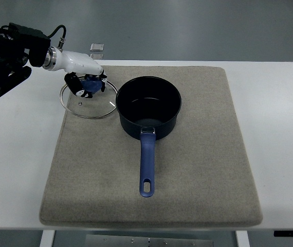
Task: Open pot lid and place left with left hand
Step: 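Lower the glass lid onto the mat beside the pot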
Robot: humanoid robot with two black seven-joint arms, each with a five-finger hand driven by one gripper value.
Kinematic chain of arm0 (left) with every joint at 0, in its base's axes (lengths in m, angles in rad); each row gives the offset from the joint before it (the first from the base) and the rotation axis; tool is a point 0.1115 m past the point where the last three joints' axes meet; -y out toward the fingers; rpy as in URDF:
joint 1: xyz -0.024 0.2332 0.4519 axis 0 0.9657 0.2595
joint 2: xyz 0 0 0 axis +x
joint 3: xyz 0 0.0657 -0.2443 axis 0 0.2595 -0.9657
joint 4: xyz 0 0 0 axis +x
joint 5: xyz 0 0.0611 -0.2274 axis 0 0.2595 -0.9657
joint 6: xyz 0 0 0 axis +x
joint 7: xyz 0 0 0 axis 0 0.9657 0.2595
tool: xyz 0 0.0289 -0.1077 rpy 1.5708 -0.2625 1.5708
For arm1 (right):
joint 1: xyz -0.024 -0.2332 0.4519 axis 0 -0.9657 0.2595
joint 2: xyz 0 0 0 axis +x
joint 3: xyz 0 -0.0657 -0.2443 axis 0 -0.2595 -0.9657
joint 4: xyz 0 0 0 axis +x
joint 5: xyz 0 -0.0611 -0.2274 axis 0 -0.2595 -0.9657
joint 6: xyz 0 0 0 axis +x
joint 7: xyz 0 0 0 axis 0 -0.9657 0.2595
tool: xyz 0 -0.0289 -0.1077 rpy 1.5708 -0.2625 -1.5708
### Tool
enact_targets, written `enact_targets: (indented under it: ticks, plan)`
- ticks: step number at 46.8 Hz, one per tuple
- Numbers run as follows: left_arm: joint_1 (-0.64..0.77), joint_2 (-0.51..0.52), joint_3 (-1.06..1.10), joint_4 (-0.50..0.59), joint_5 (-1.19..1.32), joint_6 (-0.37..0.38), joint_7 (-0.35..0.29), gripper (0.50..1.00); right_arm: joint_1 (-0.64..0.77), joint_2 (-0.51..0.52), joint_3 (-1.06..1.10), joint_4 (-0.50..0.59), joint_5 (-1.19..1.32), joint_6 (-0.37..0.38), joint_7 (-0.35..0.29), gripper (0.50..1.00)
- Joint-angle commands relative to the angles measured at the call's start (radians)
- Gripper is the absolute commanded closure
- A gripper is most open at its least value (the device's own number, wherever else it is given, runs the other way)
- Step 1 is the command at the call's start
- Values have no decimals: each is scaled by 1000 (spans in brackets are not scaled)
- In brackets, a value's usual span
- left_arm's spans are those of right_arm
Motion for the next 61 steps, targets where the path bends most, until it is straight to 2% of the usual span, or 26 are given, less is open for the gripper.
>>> enact_targets:
  ticks: [1, 9, 27, 33, 61]
  plan:
    - [10, 0, -1, 5, -8, 23, 0, 1000, 0, 0, 0, 0, 0, 0, 1, 583]
    - [44, 3, -7, 6, -14, 117, 0, 1000, 0, 0, 0, 0, 0, 0, 0, 583]
    - [56, 3, 0, 12, -106, 143, 0, 1000, 0, 0, 0, 0, 0, 0, 1, 583]
    - [85, -5, 0, 26, -106, 187, 0, 1000, 0, 0, 0, 0, 0, 0, 0, 583]
    - [92, 0, 3, 25, -104, 184, 0, 1000, 0, 0, 0, -1, 0, 0, 0, 583]
